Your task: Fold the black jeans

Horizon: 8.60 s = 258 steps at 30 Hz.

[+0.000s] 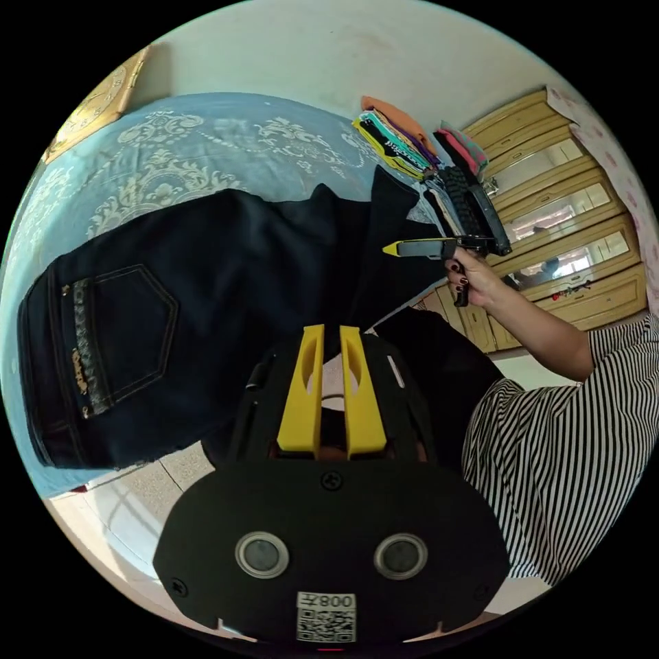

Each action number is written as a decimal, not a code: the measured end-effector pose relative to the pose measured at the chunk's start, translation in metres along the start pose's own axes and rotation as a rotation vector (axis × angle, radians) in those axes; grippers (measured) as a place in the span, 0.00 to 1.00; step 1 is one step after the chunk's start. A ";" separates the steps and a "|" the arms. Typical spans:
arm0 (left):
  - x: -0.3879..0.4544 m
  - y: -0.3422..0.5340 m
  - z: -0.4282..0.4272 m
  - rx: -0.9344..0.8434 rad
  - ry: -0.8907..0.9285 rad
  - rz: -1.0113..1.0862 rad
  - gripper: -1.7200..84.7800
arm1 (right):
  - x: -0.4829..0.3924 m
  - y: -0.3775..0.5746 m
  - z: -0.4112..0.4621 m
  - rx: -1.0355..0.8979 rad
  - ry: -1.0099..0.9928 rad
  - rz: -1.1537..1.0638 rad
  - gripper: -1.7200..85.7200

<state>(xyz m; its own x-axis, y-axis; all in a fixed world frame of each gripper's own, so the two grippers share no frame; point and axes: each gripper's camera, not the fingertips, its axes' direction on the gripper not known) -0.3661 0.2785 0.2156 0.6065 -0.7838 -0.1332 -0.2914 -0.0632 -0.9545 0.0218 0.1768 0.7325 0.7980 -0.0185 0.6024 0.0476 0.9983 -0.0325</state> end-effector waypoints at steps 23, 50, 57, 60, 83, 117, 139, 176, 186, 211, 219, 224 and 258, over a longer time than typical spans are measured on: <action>0.076 -0.132 0.151 -0.221 -0.172 0.090 0.09 | -0.047 -0.092 -0.044 -0.359 0.471 -0.581 0.10; 0.237 -0.195 0.234 -0.220 -0.302 0.427 0.03 | -0.033 0.047 -0.208 -0.104 0.294 -0.441 0.02; 0.277 -0.207 0.260 -0.275 -0.363 0.529 0.03 | -0.024 0.105 -0.227 -0.063 0.260 -0.370 0.02; 0.287 -0.214 0.273 -0.300 -0.363 0.536 0.03 | -0.019 0.121 -0.230 -0.067 0.257 -0.360 0.02; 0.309 -0.293 0.323 -0.375 -0.401 0.487 0.04 | 0.024 0.169 -0.238 -0.167 0.305 -0.262 0.02; 0.232 -0.594 0.331 0.058 0.219 0.006 0.09 | 0.188 0.205 -0.337 0.242 0.186 0.024 0.12; 0.294 -0.688 0.392 -0.021 0.273 0.136 0.08 | 0.330 0.349 -0.424 0.503 0.066 0.191 0.02; 0.577 -0.764 0.534 -0.252 -0.013 0.702 0.03 | 0.543 0.664 -0.440 0.800 -0.301 0.699 0.02; 0.604 -0.744 0.561 -0.323 -0.134 0.783 0.02 | 0.551 0.660 -0.407 0.730 -0.252 0.759 0.02; 0.540 -0.661 0.503 -0.331 -0.153 0.759 0.04 | 0.453 0.522 -0.380 0.632 0.137 0.583 0.02; 0.475 -0.608 0.423 -0.246 -0.017 0.647 0.02 | 0.438 0.447 -0.327 0.499 0.099 0.578 0.02; 0.393 -0.536 0.352 -0.216 0.050 0.450 0.04 | 0.408 0.413 -0.323 0.539 0.123 0.513 0.02; -0.050 -0.212 -0.025 0.231 -0.136 -0.247 0.05 | 0.032 -0.106 -0.024 -0.067 -0.073 -0.618 0.08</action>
<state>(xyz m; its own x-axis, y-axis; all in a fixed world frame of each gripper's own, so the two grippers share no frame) -0.3534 0.3159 0.4312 0.7353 -0.6717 0.0899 0.0417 -0.0875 -0.9953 0.0566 0.0694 0.7357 0.5680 -0.5853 0.5786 0.5267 0.7987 0.2910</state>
